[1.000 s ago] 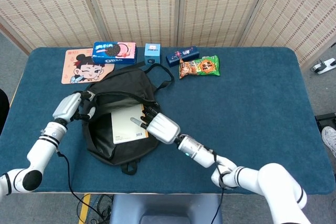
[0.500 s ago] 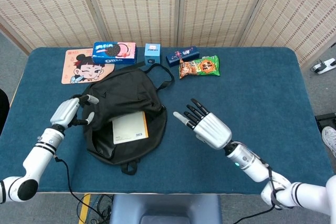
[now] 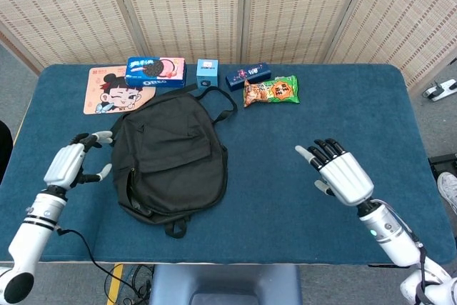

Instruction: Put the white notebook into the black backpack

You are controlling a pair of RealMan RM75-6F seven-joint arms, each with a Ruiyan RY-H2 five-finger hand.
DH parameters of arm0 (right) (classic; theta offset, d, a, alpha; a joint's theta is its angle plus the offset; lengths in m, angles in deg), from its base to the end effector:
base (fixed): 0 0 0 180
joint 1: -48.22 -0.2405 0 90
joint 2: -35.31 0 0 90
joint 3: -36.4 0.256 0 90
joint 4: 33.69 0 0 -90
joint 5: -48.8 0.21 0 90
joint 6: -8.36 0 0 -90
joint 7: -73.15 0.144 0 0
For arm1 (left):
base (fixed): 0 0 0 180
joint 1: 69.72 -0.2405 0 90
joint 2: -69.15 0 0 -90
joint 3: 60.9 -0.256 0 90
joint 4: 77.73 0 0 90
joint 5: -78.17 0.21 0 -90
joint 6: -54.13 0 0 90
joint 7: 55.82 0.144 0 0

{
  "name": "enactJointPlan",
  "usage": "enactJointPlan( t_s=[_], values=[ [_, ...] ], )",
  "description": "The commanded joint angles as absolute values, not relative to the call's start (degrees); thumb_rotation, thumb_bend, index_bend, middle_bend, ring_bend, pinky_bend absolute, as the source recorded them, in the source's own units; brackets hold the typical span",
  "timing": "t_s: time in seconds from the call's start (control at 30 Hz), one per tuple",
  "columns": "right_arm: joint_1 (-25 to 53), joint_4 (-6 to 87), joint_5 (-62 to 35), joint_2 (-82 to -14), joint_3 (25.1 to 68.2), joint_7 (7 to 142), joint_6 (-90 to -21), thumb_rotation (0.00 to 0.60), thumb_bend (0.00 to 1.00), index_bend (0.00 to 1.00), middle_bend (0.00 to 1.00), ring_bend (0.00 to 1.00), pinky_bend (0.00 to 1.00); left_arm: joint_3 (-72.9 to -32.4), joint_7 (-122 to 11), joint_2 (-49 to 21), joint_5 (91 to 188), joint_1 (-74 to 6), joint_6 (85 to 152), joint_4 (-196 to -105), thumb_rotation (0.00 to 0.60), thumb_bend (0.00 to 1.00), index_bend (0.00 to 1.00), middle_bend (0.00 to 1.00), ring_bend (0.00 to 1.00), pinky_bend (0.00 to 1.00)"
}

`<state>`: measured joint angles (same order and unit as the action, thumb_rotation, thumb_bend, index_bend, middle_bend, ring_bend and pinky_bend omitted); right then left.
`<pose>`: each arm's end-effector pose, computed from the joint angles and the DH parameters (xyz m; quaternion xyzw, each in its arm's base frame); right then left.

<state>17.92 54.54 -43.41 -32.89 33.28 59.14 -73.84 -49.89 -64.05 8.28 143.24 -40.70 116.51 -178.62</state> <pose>-0.2170 -0.2772 0.1161 0.7542 -0.1609 0.4097 0.4872 -0.2231 0.3152 0.1429 -0.5807 -0.5032 -0.4495 0.4555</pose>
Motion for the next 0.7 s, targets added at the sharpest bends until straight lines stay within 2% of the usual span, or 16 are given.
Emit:
enactJointPlan(
  t_s=[0.03,0.2,0.7],
  values=[
    [20.47,56.09,-41.70,-30.43,33.21,60.71,-75.05,0.600,0.25,0.29,0.38,0.29,0.36,-51.15,-62.84,8.61,145.06,-44.62,122.07,-178.08,0.600,0.36,0.25,0.26,0.29,0.09],
    [25.44,57.56,-38.77,-28.11,33.43,62.37,-78.04,0.600,0.28,0.35,0.42,0.34,0.40,-52.85,-58.58,7.23,146.28,-49.33,129.91,-174.99,0.600,0.36,0.27,0.26,0.29,0.09],
    [38.05,57.82,-33.01,-25.31,33.83,68.88,-84.14,0.600,0.29,0.36,0.42,0.35,0.41,-57.39,-51.75,6.58,150.68,-61.79,145.60,-177.33,0.600,0.36,0.29,0.25,0.29,0.09]
  ],
)
